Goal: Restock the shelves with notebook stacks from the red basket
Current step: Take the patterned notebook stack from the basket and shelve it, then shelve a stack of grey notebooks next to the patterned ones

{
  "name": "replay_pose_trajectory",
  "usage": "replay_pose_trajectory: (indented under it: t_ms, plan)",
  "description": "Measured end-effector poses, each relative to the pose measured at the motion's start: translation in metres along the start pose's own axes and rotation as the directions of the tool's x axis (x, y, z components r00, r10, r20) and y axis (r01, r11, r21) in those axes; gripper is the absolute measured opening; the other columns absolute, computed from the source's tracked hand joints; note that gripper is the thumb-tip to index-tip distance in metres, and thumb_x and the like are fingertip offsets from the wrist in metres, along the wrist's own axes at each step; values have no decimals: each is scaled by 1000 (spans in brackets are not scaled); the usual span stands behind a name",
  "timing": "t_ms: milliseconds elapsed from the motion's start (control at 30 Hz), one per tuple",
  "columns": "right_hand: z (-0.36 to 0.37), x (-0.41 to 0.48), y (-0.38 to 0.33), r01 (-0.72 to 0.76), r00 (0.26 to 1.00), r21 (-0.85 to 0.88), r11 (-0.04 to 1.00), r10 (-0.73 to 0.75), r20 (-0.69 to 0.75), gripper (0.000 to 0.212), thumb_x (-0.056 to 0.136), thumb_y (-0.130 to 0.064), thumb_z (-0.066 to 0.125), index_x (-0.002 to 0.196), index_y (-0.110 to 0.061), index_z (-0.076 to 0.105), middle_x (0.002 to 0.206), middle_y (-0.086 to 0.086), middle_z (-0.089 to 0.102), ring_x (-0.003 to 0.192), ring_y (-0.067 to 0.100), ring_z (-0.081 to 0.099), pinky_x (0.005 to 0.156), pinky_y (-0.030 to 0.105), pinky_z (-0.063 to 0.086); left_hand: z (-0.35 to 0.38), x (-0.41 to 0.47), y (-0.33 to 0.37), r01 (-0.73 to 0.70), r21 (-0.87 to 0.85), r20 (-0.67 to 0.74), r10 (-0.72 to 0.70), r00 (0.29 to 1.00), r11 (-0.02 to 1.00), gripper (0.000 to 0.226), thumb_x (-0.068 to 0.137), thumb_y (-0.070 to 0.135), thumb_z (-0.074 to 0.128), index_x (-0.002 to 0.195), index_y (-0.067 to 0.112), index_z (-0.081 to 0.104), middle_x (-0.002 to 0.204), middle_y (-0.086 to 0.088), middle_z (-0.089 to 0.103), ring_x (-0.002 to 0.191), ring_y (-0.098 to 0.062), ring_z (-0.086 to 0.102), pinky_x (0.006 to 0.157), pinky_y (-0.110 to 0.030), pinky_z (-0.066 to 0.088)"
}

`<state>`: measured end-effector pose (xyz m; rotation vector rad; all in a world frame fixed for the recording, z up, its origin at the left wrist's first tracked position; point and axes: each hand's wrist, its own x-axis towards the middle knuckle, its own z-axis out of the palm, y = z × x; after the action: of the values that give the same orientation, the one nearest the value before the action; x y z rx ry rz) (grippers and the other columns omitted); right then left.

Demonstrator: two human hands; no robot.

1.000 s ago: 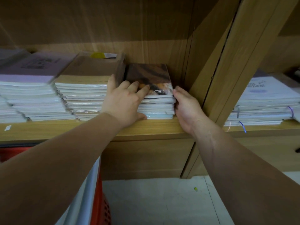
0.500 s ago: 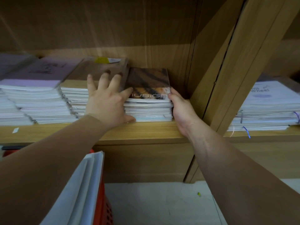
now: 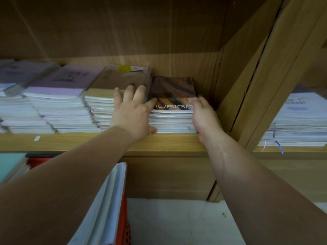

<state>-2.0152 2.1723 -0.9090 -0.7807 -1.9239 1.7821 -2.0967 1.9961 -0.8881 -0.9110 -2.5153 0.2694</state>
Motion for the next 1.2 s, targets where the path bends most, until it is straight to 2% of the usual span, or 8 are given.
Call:
replay_pose_trajectory:
  t_ms: [100,267,400,500,633,900,1100,1200]
  plan:
    - [4,-16,-9,207,954,-289,935,-258,-150,57,106,-47,40,158,-27,30,166,1,24,151,24,28,118,35,25,-14,-25,-17,-32,-75,-25,30,999,997,94,79,77,55,157,43,14,168,-10,1,153,-38,-3,119,-67,1]
    - [47,-59,-33,735,661,-303,606,-740,125,37,98,-35,54,128,-16,65,125,3,58,115,13,56,97,35,51,-36,-112,-63,196,-277,26,-196,980,941,78,84,62,62,152,33,36,162,-13,26,149,-39,22,119,-62,20]
    - [99,-91,-11,662,597,-143,736,-402,694,30,98,-34,60,123,-21,71,117,-4,66,107,8,62,97,31,50,-41,-187,-85,466,-376,231,-406,884,801,74,83,61,57,148,27,45,156,-12,37,142,-38,36,114,-54,34]
    - [120,-101,11,714,486,-243,657,-215,847,37,99,-39,62,130,-21,68,128,-1,66,119,14,59,105,36,46,-42,-231,-80,636,-463,361,-525,771,617,79,77,61,52,146,25,48,153,-9,41,142,-31,37,116,-47,33]
    - [127,-106,11,743,473,-311,592,-135,871,44,99,-43,59,139,-24,61,144,-2,57,134,16,49,110,28,37,-34,-283,-52,770,-606,496,-660,564,202,67,86,53,66,147,36,45,161,-2,27,147,-23,29,118,-49,30]
    - [135,-122,16,854,475,-438,279,-80,876,54,101,-54,45,150,-32,47,152,-5,48,139,26,35,115,41,29,-32,-298,-31,783,-608,536,-795,284,-130,87,84,49,72,156,35,26,161,11,9,148,-27,26,116,-53,34]
    - [138,-130,10,834,501,-494,246,36,865,56,103,-56,37,156,-41,31,162,-6,36,148,23,26,119,39,26,-31,-286,-15,712,-596,712,-654,255,-371,103,86,49,72,158,43,-2,168,0,1,147,-28,30,114,-42,28]
    - [142,-134,8,814,519,-514,272,56,853,57,103,-54,41,157,-38,31,164,-5,33,150,22,26,118,37,26,-21,-280,-13,608,-602,762,-600,244,-518,91,62,59,78,139,57,29,159,-18,33,129,-49,51,103,-72,38]
